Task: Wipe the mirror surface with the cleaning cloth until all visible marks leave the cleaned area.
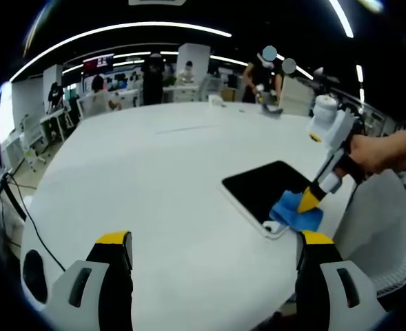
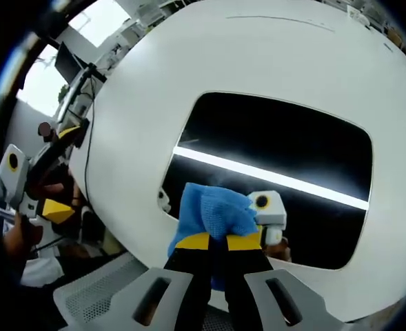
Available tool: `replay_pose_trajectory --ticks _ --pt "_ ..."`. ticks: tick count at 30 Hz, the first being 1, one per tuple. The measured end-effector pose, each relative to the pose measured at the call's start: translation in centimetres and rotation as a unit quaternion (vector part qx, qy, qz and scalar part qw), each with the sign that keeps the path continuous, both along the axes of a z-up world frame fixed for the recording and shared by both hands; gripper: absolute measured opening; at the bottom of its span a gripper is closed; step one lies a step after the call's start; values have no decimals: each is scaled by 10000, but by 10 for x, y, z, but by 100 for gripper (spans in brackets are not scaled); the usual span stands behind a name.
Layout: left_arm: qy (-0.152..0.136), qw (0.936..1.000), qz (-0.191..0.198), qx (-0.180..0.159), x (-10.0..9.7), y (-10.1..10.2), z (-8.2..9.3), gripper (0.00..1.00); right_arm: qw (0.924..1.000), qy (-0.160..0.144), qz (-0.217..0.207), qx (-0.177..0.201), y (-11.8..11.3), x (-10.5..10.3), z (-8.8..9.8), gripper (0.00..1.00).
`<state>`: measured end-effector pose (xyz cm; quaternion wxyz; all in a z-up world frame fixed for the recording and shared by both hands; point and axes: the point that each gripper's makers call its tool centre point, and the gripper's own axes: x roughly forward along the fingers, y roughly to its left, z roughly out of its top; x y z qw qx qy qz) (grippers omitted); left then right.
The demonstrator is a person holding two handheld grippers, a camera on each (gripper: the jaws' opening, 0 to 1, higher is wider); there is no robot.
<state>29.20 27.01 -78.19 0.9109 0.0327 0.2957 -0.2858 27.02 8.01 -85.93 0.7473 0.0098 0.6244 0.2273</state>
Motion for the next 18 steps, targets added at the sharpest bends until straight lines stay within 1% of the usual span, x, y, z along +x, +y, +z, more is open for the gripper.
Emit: replay_pose_trajectory --ticks 12,18 --pt "-29 10000 -36 14 -1 -6 1 100 10000 14 -39 1 -11 -4 3 0" --pt "-33 10000 -29 25 -1 -5 2 100 10000 17 -6 -30 -16 -4 2 0"
